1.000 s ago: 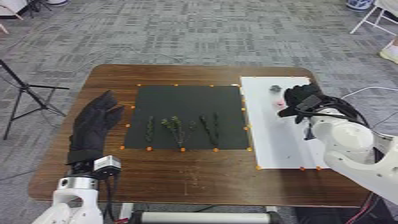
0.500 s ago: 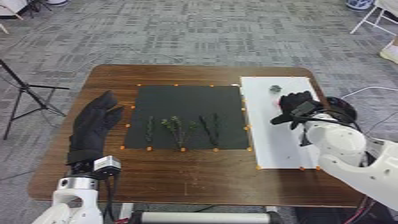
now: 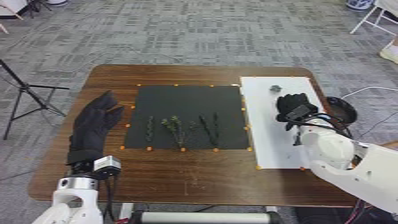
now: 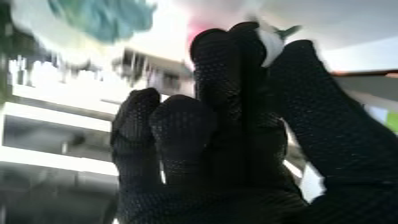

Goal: Arrange flowers

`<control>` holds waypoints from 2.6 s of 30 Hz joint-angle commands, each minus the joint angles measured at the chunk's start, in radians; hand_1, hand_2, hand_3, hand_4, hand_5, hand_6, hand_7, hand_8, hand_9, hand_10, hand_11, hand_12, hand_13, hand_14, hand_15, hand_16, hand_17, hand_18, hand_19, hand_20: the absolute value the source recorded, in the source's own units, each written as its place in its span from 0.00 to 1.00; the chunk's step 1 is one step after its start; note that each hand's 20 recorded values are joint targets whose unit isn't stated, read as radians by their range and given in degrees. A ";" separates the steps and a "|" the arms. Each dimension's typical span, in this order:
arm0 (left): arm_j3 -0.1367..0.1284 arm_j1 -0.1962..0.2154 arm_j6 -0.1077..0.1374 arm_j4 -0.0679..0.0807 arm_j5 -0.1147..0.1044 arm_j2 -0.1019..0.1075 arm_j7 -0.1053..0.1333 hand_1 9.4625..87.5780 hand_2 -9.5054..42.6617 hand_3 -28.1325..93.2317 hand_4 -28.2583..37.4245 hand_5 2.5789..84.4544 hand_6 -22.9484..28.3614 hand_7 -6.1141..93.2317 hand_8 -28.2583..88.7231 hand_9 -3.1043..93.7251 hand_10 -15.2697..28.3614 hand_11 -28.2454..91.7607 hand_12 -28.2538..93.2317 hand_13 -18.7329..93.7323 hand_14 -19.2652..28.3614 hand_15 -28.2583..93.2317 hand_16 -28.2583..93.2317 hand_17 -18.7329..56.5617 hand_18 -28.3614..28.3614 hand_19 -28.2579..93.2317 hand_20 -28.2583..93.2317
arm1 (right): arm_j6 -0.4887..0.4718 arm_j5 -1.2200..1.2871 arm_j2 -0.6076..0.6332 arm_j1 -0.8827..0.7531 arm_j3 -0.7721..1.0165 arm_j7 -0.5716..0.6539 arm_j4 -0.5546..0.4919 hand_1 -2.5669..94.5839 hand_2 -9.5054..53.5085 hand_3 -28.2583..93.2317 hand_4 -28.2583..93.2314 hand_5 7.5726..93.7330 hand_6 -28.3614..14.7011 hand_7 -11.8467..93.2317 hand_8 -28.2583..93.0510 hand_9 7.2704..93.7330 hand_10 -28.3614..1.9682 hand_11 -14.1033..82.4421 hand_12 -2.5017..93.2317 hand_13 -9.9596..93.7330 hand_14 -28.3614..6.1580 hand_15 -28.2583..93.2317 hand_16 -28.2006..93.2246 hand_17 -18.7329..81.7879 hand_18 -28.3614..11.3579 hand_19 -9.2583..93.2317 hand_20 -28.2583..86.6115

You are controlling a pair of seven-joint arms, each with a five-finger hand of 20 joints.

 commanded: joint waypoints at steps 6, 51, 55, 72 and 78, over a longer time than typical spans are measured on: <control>0.006 -0.066 -0.015 0.006 -0.002 0.048 -0.010 0.26 0.11 0.81 0.08 0.35 0.48 0.32 0.15 0.30 0.62 0.49 0.40 0.38 0.70 0.55 0.27 0.14 0.85 0.57 0.38 | 0.170 -0.076 -0.006 0.044 0.020 -0.075 -0.088 0.50 0.04 0.91 0.03 0.79 0.68 0.47 0.29 0.86 0.72 0.48 0.57 0.79 0.62 0.88 0.53 0.52 0.21 0.91 0.67; 0.446 -0.792 -0.125 0.154 -0.041 0.183 0.083 0.25 0.11 0.81 0.08 0.36 0.49 0.31 0.15 0.31 0.63 0.48 0.40 0.38 0.71 0.55 0.27 0.14 0.85 0.57 0.38 | 0.222 -0.008 -0.876 0.378 -0.418 -0.213 0.317 0.50 0.02 0.92 0.02 0.80 0.70 0.47 0.26 0.87 0.76 0.45 0.59 0.78 0.63 0.88 0.54 0.52 0.23 0.91 0.67; 0.464 -0.808 -0.131 0.159 -0.043 0.169 0.089 0.25 0.11 0.81 0.09 0.36 0.49 0.31 0.15 0.31 0.63 0.48 0.40 0.38 0.71 0.55 0.27 0.14 0.86 0.57 0.38 | 0.220 -0.004 -0.894 0.378 -0.429 -0.204 0.343 0.50 0.02 0.91 0.02 0.80 0.71 0.47 0.26 0.87 0.76 0.45 0.59 0.78 0.64 0.88 0.54 0.51 0.23 0.91 0.67; 0.500 -0.858 -0.153 0.183 -0.038 0.130 0.083 0.26 0.11 0.81 0.09 0.36 0.49 0.31 0.15 0.31 0.63 0.48 0.40 0.39 0.71 0.55 0.27 0.14 0.86 0.57 0.38 | 0.243 -0.006 -0.939 0.367 -0.423 -0.205 0.387 0.50 0.01 0.91 0.01 0.81 0.72 0.45 0.25 0.87 0.75 0.44 0.59 0.78 0.63 0.88 0.55 0.51 0.23 0.91 0.68; 0.496 -0.857 -0.166 0.187 -0.029 0.121 0.074 0.26 0.11 0.81 0.09 0.36 0.49 0.31 0.15 0.31 0.63 0.48 0.40 0.39 0.71 0.55 0.27 0.14 0.86 0.57 0.38 | 0.253 0.011 -0.942 0.349 -0.416 -0.204 0.383 0.51 0.00 0.91 0.01 0.82 0.73 0.44 0.25 0.88 0.75 0.44 0.59 0.78 0.63 0.89 0.54 0.52 0.23 0.91 0.68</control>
